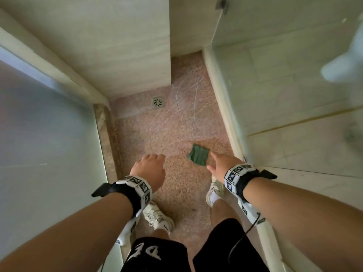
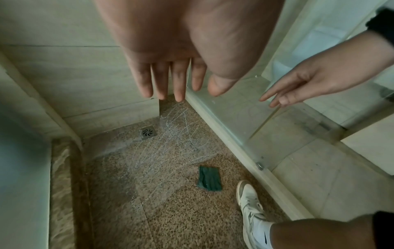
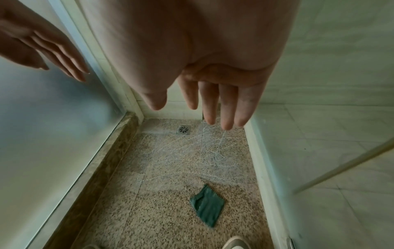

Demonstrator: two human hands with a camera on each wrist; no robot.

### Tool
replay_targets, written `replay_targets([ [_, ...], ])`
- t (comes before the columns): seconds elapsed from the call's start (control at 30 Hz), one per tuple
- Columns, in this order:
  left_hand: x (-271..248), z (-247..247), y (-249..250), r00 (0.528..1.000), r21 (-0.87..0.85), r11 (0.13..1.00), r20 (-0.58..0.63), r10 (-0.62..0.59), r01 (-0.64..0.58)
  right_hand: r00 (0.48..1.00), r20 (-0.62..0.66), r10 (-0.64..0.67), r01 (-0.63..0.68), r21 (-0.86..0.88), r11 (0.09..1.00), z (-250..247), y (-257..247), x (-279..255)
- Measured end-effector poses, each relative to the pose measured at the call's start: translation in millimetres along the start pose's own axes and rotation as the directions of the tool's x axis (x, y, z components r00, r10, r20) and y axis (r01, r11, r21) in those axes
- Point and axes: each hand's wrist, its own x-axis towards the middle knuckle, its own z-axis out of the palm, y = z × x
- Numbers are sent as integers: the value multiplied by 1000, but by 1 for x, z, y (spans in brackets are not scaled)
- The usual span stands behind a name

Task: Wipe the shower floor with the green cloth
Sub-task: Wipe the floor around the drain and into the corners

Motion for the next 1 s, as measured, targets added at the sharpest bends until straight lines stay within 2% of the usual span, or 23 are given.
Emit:
replay_targets([
  [0.13,23,8,5,998,-65,995,-3,-69,69,997,29,-77,80,-106,991,-7,2,39],
  [0.3,82,26,17,990,-140,981,-19,-140,137,993,24,-119,121,-173,977,-10,20,95],
  [0.4,122,55,25,988,-162,975,27,-150,152,993,34,-111,114,-122,986,8,28,135],
  [0.47,166,77,22,994,-143,983,23,-111,114,993,2,-121,120,-77,990,25,29,177],
  [0.6,230,141,12,996,-86,995,69,-48,54,999,15,-38,38,-10,999,75,34,247],
  [0.73,303,222,0,996,-55,997,81,-40,45,999,42,4,-2,-37,999,154,42,339],
  [0.83,356,274,-12,993,-30,998,105,-45,48,994,93,60,-61,4,998,214,43,398],
  [0.93,405,313,-26,998,43,999,66,-3,0,994,72,82,-84,26,996,264,44,441],
  [1.0,430,334,-34,999,51,999,47,16,-18,999,-1,51,-51,-18,999,292,44,458],
])
